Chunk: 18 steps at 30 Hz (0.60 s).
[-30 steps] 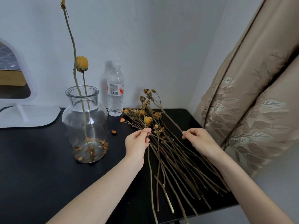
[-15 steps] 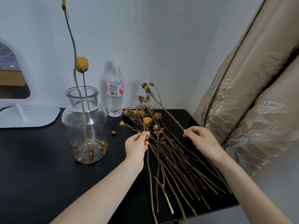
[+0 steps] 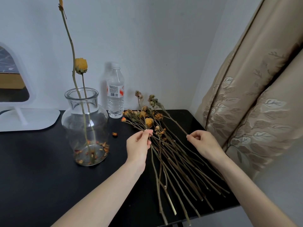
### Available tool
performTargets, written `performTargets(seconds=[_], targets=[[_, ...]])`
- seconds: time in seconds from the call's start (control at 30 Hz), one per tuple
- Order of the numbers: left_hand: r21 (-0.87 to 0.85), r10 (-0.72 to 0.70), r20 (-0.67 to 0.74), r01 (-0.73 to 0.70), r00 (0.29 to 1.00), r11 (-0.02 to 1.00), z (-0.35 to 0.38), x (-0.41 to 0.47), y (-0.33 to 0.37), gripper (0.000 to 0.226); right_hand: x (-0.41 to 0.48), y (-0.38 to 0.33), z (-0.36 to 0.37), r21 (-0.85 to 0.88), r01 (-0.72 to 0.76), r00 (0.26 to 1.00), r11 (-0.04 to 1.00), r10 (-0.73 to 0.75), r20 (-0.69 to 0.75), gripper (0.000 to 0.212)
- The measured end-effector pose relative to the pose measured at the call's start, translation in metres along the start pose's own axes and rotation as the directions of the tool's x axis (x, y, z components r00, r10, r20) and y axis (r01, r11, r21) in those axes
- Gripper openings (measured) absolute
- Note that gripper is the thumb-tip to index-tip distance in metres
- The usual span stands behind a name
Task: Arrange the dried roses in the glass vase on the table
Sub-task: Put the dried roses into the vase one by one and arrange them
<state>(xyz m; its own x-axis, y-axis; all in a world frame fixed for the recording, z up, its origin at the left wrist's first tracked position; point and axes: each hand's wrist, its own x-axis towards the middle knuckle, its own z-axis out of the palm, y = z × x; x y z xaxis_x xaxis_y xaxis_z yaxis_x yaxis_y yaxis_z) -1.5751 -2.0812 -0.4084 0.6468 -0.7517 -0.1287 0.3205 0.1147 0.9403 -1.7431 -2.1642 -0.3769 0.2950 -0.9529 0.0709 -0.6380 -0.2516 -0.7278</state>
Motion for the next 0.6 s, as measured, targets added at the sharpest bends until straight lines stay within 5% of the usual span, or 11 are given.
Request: performTargets(seconds=[0.6], targets=[[0.093,-0.294,0.089,0.286,0.952,0.954,-0.005,0.006,0.006,0.018,0.005,-0.019,0.001,0.262,0.015,0.999,0.965,-0.007,-0.032,0.017]])
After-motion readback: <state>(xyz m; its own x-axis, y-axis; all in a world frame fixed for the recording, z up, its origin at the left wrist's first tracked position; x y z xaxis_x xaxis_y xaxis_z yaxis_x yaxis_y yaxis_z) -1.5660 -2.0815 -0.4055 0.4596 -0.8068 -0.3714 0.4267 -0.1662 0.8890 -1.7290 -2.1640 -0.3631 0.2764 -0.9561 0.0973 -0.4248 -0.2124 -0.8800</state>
